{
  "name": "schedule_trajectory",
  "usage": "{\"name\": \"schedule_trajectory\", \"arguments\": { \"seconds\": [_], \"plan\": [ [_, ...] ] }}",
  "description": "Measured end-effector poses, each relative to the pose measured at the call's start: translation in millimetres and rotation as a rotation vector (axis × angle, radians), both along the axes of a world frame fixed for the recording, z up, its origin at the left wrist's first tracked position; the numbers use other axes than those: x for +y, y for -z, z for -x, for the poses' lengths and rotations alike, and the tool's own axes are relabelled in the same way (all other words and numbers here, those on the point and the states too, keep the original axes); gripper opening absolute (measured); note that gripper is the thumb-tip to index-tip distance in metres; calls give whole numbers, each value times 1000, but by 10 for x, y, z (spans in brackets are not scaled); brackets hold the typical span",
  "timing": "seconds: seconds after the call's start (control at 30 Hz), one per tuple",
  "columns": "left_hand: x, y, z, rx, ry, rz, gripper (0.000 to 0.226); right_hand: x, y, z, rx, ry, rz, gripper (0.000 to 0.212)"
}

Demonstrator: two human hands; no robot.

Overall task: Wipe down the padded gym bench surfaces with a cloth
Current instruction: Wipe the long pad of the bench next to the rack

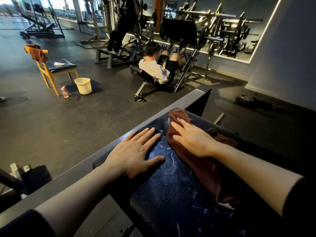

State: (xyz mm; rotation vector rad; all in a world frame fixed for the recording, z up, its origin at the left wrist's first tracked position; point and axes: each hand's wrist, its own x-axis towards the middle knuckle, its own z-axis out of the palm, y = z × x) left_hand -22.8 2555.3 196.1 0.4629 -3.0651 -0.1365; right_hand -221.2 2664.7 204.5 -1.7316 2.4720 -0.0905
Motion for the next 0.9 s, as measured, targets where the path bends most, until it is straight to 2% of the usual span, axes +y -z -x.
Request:
{"name": "schedule_trajectory", "arguments": {
  "seconds": [0.1, 0.27, 0.37, 0.5, 0.6, 0.7, 0.83, 0.9],
  "plan": [
    [-2, -5, 1, 6, 3, 0, 98, -120, -30, 206, 25, 34, -46, 58],
    [10, -19, 14, 1, -9, 0, 107, -653, -62, 401, 50, 229, -84, 61],
    [6, -22, 14, -11, -5, 11, 106, -611, -76, 225, 33, 149, -75, 60],
    [16, -12, 4, -12, -8, 10, 101, -155, -15, 167, 47, -9, -57, 59],
    [27, -2, 6, -7, -9, 21, 99, -53, -31, 433, 105, 131, -120, 60],
    [17, 5, 19, -3, -18, 30, 99, -359, -49, 492, 83, 232, -105, 62],
    [4, 14, 31, 11, -25, 23, 105, -777, -14, 303, 72, 158, -89, 63],
    [1, 21, 15, 18, -31, 2, 110, -705, -36, 144, 57, 55, -86, 61]
  ]
}}
